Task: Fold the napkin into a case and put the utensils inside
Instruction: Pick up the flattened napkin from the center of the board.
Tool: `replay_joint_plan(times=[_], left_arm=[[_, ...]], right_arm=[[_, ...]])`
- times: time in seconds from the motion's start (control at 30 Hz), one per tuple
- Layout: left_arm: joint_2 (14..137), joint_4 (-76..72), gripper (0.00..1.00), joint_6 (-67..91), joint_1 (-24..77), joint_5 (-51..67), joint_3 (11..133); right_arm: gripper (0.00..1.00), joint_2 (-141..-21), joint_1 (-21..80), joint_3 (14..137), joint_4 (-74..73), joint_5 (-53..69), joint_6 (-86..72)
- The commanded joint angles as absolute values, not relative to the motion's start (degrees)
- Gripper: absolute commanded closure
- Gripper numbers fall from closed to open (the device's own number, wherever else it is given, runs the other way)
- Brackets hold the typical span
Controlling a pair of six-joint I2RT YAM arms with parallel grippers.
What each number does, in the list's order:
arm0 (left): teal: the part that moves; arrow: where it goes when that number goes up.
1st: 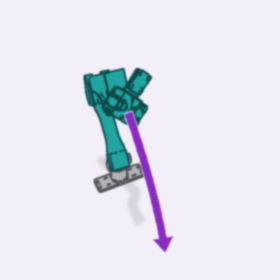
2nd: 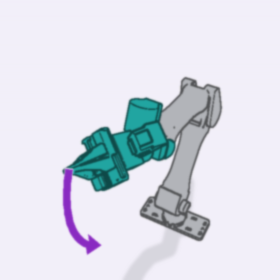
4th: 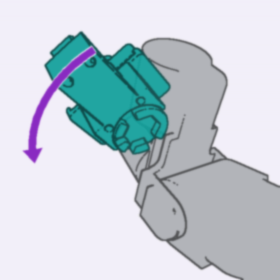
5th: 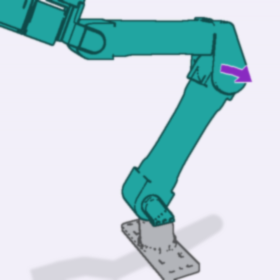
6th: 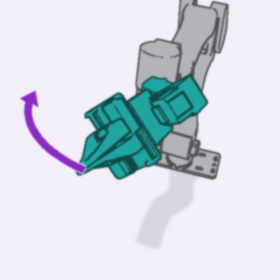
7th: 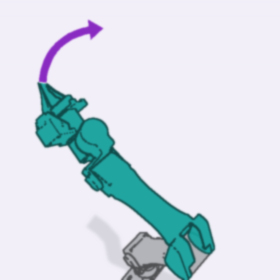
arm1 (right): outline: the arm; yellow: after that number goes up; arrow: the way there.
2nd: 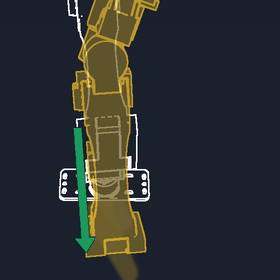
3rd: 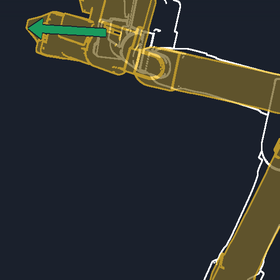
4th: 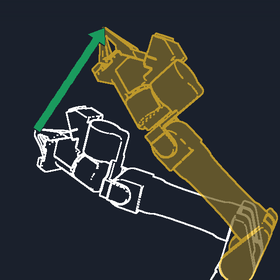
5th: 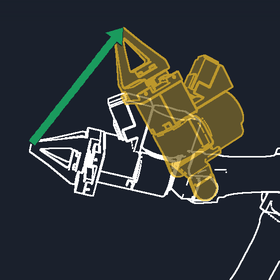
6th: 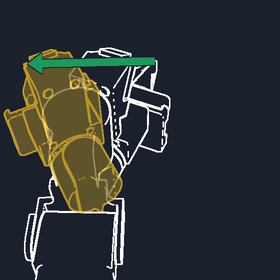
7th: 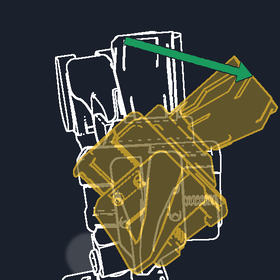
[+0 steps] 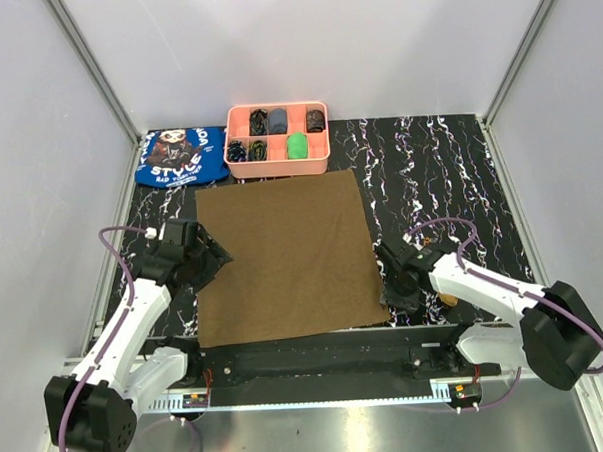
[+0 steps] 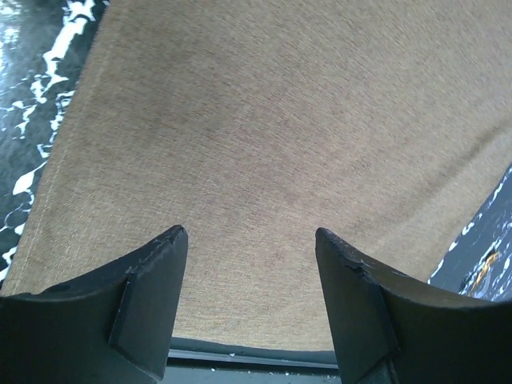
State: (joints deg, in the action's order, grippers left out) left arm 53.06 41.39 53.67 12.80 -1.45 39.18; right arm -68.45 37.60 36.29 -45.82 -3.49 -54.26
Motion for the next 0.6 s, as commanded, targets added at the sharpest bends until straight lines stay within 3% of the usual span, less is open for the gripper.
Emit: replay_joint_plan(times=[0.0, 0.37, 0.57], left_arm=[[52.03, 43.50, 0.32, 56.51, 12.92, -5.79, 42.01], [53.88, 48.08, 0.29, 58.27, 12.92, -8.88, 44.21], [56.95, 47.38, 0.29, 55.82, 13.01, -9.23, 45.61]], right_arm=[[0.55, -69.96, 40.34, 35.86, -44.38, -5.18, -58.44], [0.53, -77.86, 44.21, 36.83, -42.46, -4.31, -61.70], [0.59, -78.93, 44.30, 37.53, -41.66, -6.94, -63.54]])
